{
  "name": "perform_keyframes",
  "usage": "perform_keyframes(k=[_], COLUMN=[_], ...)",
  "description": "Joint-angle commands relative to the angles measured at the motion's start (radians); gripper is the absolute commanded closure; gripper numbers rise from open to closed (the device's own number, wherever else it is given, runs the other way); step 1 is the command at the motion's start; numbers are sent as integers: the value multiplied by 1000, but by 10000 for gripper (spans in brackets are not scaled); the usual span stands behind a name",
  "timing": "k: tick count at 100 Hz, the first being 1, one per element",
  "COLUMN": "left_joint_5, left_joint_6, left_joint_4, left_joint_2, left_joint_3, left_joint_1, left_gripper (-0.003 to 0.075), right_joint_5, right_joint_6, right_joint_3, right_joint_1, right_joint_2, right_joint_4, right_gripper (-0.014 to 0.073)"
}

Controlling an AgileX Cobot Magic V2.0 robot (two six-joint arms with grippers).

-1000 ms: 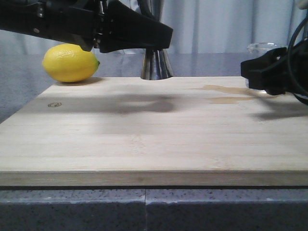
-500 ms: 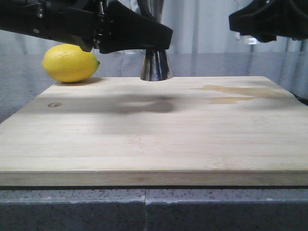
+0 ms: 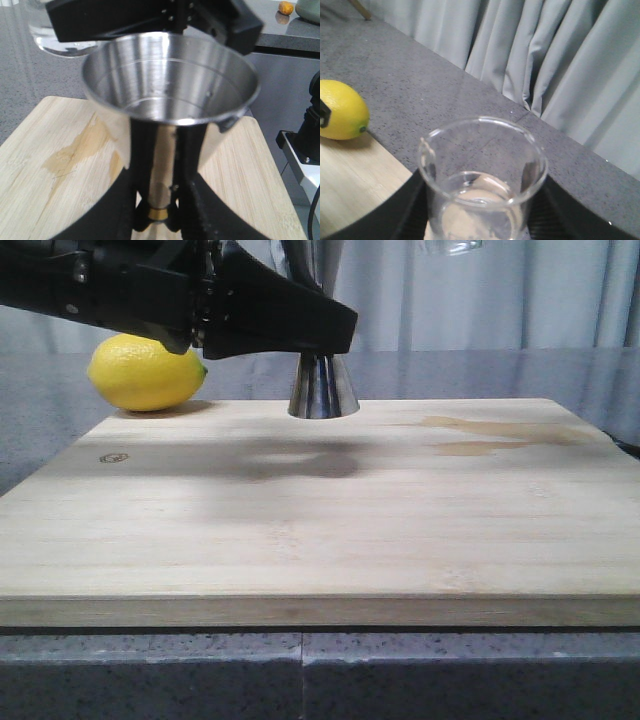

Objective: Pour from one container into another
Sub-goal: 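Lift the beaker with the right gripper and carry it toward the jigger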

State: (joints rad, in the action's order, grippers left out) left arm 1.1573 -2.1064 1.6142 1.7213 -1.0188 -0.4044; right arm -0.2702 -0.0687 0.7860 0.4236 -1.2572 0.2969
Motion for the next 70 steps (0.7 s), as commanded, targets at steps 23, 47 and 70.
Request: perform_keyframes(k=[23, 47, 70], left_joint_5=[111, 111, 111], left_joint_6=[29, 31, 31], left_joint_4=[56, 45, 44], left_joint_2=[-51, -51, -51], left_joint_3=[-29, -29, -29], left_joint_1=[-8, -8, -8], left_gripper=[734, 734, 734], right_joint_5=[44, 137, 191], right_joint_6=[1, 1, 1], right_joint_3=[150, 207, 225], right_joint_1=[90, 153, 185], right_joint_2=[34, 34, 34], right_joint_4=[51, 124, 188], right_gripper=[429, 429, 429])
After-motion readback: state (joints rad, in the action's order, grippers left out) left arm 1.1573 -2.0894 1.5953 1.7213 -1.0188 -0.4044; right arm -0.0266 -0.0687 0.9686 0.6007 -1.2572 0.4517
